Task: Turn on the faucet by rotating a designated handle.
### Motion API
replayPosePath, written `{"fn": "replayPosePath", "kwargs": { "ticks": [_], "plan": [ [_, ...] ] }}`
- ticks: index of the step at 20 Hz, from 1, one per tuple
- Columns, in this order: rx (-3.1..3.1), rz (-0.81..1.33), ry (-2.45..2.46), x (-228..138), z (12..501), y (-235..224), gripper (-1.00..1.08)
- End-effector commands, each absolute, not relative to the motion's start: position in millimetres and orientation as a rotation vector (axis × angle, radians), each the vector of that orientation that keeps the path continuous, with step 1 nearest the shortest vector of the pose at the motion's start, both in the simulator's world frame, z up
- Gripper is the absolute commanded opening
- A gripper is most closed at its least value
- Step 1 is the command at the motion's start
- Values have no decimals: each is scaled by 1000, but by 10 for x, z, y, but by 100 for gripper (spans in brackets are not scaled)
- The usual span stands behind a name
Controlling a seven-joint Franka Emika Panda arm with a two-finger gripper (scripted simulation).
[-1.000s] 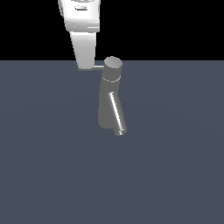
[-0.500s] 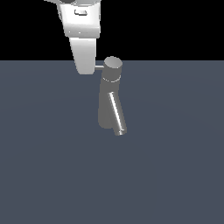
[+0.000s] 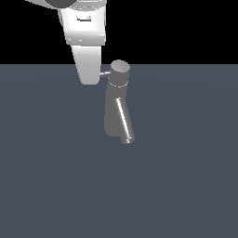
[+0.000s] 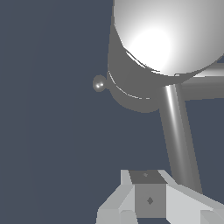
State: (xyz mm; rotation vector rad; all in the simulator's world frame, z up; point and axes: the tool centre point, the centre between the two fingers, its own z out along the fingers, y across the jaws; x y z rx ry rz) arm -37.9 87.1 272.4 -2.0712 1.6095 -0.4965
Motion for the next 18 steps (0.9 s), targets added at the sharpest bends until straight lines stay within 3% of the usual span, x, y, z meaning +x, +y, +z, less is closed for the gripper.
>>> {"fn": "replayPosePath", "kwargs": {
  "ticks": [1, 18],
  "plan": [
    [-2071, -493, 1621, -446, 2672, 826, -100],
    [-2075, -497, 1602, -611, 2582, 859, -100]
  ]
}}
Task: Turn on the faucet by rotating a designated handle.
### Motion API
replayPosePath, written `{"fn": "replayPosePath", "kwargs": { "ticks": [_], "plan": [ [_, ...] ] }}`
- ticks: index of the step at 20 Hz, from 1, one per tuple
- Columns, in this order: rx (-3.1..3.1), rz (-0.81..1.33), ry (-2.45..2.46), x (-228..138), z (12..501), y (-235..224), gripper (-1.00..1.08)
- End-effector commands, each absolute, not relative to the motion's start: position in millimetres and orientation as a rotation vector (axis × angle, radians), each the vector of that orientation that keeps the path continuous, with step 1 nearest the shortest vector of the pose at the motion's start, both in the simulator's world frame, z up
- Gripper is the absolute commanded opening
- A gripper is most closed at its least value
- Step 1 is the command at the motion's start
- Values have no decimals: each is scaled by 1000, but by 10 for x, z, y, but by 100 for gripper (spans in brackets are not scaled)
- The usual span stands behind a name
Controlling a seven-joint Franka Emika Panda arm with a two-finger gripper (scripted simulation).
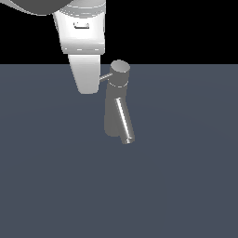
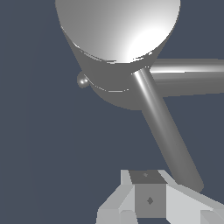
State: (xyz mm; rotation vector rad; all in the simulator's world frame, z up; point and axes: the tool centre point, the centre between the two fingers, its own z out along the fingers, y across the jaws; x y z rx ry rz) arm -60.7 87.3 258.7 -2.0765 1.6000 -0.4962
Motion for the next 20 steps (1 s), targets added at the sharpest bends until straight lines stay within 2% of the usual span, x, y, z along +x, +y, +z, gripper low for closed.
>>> {"fn": "replayPosePath", "kwargs": {
  "ticks": [1, 20],
  "plan": [
    [-2075, -497, 1602, -618, 2577, 849, -100],
    [-2074, -496, 1608, -730, 2467, 662, -100]
  ]
}}
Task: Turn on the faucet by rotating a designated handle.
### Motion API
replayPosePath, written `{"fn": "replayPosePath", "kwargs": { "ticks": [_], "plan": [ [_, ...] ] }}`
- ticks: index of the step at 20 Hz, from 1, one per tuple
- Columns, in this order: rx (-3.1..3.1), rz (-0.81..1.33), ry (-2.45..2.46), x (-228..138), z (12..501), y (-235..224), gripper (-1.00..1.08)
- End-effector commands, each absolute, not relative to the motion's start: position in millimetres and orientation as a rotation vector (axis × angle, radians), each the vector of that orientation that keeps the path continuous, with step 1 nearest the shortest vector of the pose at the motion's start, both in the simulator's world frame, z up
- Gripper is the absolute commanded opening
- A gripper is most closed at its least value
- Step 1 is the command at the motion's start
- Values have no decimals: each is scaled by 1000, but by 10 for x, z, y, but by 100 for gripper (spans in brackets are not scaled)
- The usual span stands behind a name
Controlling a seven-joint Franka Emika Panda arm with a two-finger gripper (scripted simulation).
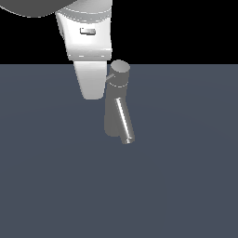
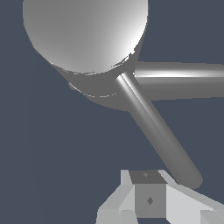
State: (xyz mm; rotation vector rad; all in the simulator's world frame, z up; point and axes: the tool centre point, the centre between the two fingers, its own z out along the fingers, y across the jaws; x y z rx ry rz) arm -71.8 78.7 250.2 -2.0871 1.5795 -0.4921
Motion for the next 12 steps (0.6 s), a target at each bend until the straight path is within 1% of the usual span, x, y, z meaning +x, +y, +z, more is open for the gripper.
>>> {"fn": "replayPosePath", "kwargs": {
  "ticks": [1, 12],
  "plan": [
    [-2074, -496, 1608, -736, 2462, 654, -100],
    [-2073, -495, 1611, -798, 2401, 550, -100]
  ]
}}
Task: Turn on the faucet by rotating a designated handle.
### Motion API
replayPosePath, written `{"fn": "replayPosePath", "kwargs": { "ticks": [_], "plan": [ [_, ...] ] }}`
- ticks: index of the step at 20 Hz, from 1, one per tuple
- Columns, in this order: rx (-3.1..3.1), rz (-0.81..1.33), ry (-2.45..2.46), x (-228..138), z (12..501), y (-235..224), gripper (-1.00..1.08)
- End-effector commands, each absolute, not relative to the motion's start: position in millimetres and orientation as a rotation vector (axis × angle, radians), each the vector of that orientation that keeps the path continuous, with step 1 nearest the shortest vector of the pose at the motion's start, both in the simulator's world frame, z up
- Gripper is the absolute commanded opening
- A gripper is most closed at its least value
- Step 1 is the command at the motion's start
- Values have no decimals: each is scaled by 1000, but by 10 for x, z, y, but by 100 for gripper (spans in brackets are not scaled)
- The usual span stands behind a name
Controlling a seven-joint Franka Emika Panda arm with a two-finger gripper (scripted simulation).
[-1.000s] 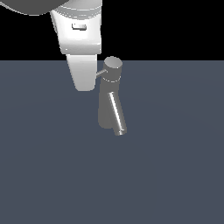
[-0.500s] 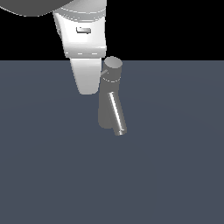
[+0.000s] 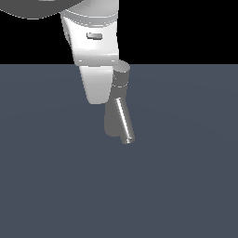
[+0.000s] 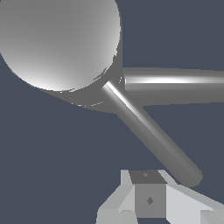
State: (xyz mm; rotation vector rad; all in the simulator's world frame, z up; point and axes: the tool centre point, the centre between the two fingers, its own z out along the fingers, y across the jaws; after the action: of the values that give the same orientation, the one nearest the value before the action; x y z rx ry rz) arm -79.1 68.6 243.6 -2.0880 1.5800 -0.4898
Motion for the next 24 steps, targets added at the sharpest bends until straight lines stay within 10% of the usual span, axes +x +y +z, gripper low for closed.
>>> {"fn": "replayPosePath", "kwargs": {
  "ticks": [1, 24],
  "plan": [
    [-2073, -495, 1611, -804, 2396, 542, -100],
    [-2072, -494, 1617, -934, 2272, 330, -100]
  ]
}}
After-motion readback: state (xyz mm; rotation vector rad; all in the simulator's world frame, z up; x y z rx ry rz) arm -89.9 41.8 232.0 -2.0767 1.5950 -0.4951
